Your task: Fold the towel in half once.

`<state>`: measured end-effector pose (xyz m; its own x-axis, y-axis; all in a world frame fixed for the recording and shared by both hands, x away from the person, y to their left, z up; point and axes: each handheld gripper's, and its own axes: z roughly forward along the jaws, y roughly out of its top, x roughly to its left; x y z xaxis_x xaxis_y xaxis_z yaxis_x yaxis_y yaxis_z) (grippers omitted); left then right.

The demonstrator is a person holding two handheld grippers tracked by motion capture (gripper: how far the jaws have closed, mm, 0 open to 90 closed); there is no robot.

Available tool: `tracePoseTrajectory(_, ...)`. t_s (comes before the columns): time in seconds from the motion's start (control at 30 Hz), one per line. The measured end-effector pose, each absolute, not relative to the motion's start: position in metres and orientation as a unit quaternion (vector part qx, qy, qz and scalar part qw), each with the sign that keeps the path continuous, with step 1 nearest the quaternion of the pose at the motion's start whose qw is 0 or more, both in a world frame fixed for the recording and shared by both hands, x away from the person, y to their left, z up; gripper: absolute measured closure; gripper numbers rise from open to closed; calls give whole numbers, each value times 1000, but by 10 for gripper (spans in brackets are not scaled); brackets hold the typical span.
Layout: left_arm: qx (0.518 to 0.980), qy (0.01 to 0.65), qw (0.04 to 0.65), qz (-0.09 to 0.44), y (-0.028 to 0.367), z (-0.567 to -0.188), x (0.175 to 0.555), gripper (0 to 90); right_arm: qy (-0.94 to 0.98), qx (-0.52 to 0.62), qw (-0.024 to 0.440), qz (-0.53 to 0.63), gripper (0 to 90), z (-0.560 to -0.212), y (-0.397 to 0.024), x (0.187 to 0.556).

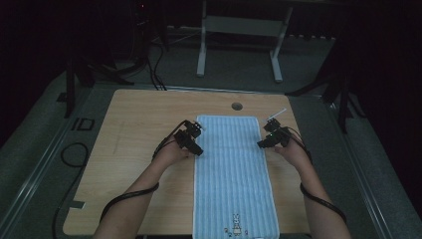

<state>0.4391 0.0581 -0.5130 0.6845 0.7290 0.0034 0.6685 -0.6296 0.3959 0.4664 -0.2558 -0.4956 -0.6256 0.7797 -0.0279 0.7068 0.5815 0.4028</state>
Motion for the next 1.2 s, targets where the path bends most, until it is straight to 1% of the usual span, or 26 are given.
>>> tracePoseTrajectory(0.07, 904, 380, 178, 78, 56, -515, 442, 359, 886, 421, 98, 168, 463, -502, -253, 470)
tracePoseTrajectory(0.23, 911, 372, 159, 81, 52, -524, 446, 429, 887, 428, 90, 148, 457, -512, -248, 475)
tracePoseTrajectory(0.3, 909, 374, 170, 74, 52, -526, 446, 444, 889, 427, 89, 140, 464, -516, -246, 475)
tracePoseTrajectory(0.37, 908, 375, 173, 69, 53, -526, 447, 464, 890, 431, 78, 126, 472, -521, -245, 476)
tracePoseTrajectory(0.43, 909, 371, 180, 64, 53, -526, 446, 516, 887, 437, 65, 132, 496, -521, -247, 477)
tracePoseTrajectory(0.5, 909, 368, 183, 64, 52, -526, 444, 545, 893, 425, 65, 129, 558, -520, -246, 476)
tracePoseTrajectory(0.63, 915, 355, 182, 60, 50, -525, 443, 611, 910, 395, 56, 116, 745, -518, -238, 472)
tracePoseTrajectory(0.67, 916, 353, 182, 57, 49, -525, 443, 656, 913, 389, 55, 113, 785, -518, -235, 472)
tracePoseTrajectory(0.7, 916, 355, 182, 51, 48, -524, 444, 721, 916, 382, 56, 110, 817, -518, -233, 471)
tracePoseTrajectory(0.73, 914, 360, 182, 47, 46, -524, 444, 795, 918, 377, 61, 106, 842, -518, -231, 470)
tracePoseTrajectory(0.77, 915, 358, 179, 53, 45, -524, 444, 845, 917, 378, 65, 104, 850, -518, -229, 470)
tracePoseTrajectory(0.83, 916, 354, 174, 71, 42, -523, 445, 862, 916, 381, 70, 109, 857, -517, -229, 471)
tracePoseTrajectory(1.0, 907, 370, 186, 79, 45, -516, 453, 872, 905, 397, 79, 130, 859, -507, -237, 477)
tracePoseTrajectory(1.2, 897, 375, 212, 101, 44, -490, 455, 872, 898, 400, 105, 151, 859, -483, -244, 480)
